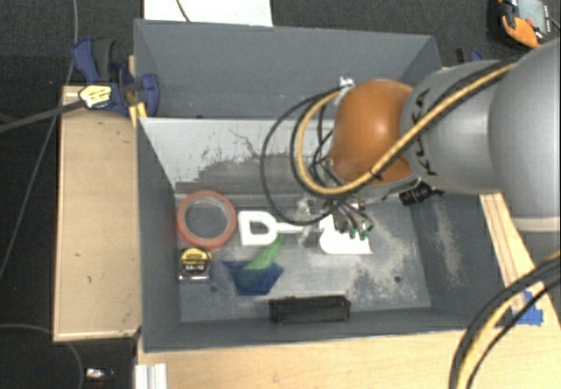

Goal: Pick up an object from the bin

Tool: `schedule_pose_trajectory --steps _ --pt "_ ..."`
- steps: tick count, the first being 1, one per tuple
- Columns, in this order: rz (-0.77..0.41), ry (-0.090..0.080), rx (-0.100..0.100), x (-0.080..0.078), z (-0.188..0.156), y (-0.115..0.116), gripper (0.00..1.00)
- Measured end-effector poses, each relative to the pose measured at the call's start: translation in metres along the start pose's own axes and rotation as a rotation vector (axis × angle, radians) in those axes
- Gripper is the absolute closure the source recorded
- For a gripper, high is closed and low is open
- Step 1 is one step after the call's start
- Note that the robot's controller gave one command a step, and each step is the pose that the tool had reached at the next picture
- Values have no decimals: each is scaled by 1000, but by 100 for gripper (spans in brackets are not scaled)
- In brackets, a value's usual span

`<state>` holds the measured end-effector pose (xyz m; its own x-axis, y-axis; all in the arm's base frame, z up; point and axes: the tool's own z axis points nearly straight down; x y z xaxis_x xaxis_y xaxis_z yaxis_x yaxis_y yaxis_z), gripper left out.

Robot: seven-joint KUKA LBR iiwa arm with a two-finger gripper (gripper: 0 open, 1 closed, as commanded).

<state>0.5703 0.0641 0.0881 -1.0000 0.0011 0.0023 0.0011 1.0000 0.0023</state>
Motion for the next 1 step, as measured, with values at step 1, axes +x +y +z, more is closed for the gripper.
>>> schedule_pose_trajectory --steps 1 --pt "1 -7 -1 -2 -48 0 100"
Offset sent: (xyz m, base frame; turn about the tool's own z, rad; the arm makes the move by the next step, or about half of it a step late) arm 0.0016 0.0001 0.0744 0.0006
